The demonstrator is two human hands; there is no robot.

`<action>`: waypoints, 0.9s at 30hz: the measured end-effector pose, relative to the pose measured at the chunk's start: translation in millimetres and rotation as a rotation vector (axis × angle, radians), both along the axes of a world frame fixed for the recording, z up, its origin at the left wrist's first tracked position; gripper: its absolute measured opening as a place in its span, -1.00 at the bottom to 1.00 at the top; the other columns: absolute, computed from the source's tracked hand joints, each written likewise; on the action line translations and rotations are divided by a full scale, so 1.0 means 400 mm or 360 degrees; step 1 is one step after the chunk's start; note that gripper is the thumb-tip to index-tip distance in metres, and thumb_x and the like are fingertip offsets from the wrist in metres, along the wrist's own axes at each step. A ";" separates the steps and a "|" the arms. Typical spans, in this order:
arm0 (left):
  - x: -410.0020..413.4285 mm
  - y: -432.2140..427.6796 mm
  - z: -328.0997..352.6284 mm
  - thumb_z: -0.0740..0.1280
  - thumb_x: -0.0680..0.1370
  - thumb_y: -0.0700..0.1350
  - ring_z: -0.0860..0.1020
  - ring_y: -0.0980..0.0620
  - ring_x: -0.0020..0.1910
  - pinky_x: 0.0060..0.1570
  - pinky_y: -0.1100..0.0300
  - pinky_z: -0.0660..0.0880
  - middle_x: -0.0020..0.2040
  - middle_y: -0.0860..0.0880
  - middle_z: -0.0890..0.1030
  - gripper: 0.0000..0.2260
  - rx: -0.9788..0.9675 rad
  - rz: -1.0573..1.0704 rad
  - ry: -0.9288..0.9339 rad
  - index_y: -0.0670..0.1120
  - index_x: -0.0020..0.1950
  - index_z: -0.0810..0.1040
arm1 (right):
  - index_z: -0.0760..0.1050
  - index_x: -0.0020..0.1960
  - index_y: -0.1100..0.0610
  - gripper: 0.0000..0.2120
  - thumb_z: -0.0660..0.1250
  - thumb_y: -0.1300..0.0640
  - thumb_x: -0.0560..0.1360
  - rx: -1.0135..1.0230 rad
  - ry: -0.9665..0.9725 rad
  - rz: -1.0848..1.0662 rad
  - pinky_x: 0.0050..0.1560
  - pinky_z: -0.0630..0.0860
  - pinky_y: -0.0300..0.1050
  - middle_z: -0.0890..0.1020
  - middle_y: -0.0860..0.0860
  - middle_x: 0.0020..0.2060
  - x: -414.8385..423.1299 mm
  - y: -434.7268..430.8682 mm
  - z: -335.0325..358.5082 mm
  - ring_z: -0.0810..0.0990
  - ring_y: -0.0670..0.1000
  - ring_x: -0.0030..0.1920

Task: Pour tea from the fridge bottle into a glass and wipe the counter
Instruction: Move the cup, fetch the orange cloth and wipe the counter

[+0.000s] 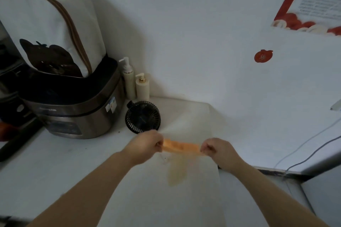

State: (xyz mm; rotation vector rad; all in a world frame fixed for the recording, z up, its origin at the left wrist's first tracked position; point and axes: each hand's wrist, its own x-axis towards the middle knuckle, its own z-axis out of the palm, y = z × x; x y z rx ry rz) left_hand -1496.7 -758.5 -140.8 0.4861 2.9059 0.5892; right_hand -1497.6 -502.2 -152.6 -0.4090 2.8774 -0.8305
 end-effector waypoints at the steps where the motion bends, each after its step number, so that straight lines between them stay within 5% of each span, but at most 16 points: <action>1: 0.025 -0.001 -0.032 0.32 0.52 -0.11 0.51 -0.03 0.03 0.00 0.21 0.37 0.01 -0.03 0.54 -0.88 -0.0028 -0.0028 -0.0099 -0.11 0.02 0.56 | 0.62 -0.11 0.11 -0.88 0.31 0.23 0.47 0.0086 -0.0079 0.0069 -0.16 0.28 -0.54 0.63 0.01 -0.12 0.016 0.003 -0.026 0.52 -0.08 -0.12; 7: 0.103 0.006 -0.159 0.30 0.53 0.03 0.42 0.00 0.26 0.25 0.15 0.35 0.29 0.00 0.45 -0.68 -0.0236 -0.0208 -0.0597 -0.01 0.27 0.48 | 0.58 0.15 0.08 -0.74 0.30 0.07 0.50 0.0458 -0.0543 0.0443 0.11 0.33 -0.28 0.61 0.03 0.13 0.070 -0.025 -0.113 0.52 0.00 0.17; 11: 0.080 0.038 -0.198 0.11 0.64 -0.01 0.20 0.04 0.48 0.44 0.18 0.14 0.51 0.01 0.24 -0.59 -0.0056 0.0106 -0.0354 -0.02 0.49 0.23 | 0.41 0.34 0.08 -0.65 0.16 0.09 0.57 0.0377 -0.0285 0.0215 0.29 0.29 -0.16 0.47 0.07 0.31 0.045 -0.075 -0.170 0.42 0.06 0.30; 14: 0.053 0.074 -0.236 -0.04 0.67 -0.06 -0.04 0.04 0.55 0.49 0.18 -0.08 0.57 -0.02 -0.01 -0.55 -0.0192 0.0128 -0.0187 -0.08 0.55 -0.01 | 0.29 0.42 0.16 -0.58 0.05 0.19 0.57 0.0298 -0.0122 0.0086 0.38 0.25 -0.10 0.33 0.09 0.41 0.041 -0.127 -0.232 0.34 0.10 0.39; 16: 0.038 0.096 -0.275 -0.09 0.67 -0.06 -0.16 0.02 0.55 0.49 0.15 -0.18 0.57 -0.03 -0.12 -0.54 -0.0269 0.0144 -0.0151 -0.11 0.55 -0.10 | 0.39 0.33 0.23 -0.54 0.03 0.25 0.46 0.0249 0.0018 0.0024 0.32 0.35 -0.05 0.48 0.12 0.30 0.042 -0.150 -0.288 0.49 0.15 0.28; 18: 0.035 0.113 -0.324 -0.12 0.66 -0.02 -0.19 0.01 0.54 0.48 0.15 -0.25 0.55 -0.01 -0.18 -0.54 -0.0288 0.0207 -0.0148 -0.11 0.54 -0.11 | 0.39 0.27 0.15 -0.54 0.06 0.16 0.39 0.0271 0.0027 0.0031 0.37 0.19 -0.15 0.58 0.08 0.18 0.042 -0.165 -0.333 0.47 0.11 0.29; 20: 0.040 0.117 -0.368 -0.18 0.65 0.02 0.06 -0.01 0.54 0.48 0.16 -0.25 0.52 -0.02 -0.01 -0.53 -0.0250 0.0271 0.0000 -0.13 0.51 0.11 | 0.27 0.35 0.04 -0.60 0.00 0.06 0.53 0.0346 0.0099 -0.0035 0.41 -0.08 -0.15 0.49 0.02 0.26 0.045 -0.167 -0.374 0.05 0.01 0.50; 22: 0.045 0.119 -0.397 -0.19 0.64 0.03 0.35 -0.06 0.42 0.46 0.13 -0.12 0.40 -0.06 0.38 -0.48 -0.0226 0.0231 -0.0120 -0.13 0.35 0.43 | 0.15 0.44 -0.02 -0.55 -0.21 -0.04 0.61 0.0429 0.0215 -0.0128 0.41 -0.09 -0.09 0.45 0.01 0.31 0.049 -0.167 -0.399 -0.22 -0.07 0.51; 25: 0.050 0.113 -0.429 0.02 0.55 0.03 0.32 -0.06 0.42 0.41 0.09 -0.06 0.36 -0.07 0.47 -0.54 -0.0263 0.0176 -0.0095 -0.13 0.35 0.41 | 0.20 0.41 0.01 -0.53 -0.23 -0.06 0.60 0.0542 0.0350 -0.0162 0.40 -0.07 -0.04 0.43 0.03 0.35 0.037 -0.192 -0.407 -0.24 -0.06 0.50; 27: 0.056 0.102 -0.437 -0.05 0.59 0.00 0.27 -0.02 0.46 0.42 0.09 -0.08 0.41 -0.09 0.40 -0.53 -0.0252 0.0201 0.0025 -0.16 0.44 0.26 | 0.20 0.41 0.02 -0.56 -0.07 -0.03 0.57 0.0558 0.0348 -0.0126 0.40 -0.04 -0.01 0.40 0.03 0.38 0.035 -0.213 -0.413 -0.19 -0.04 0.51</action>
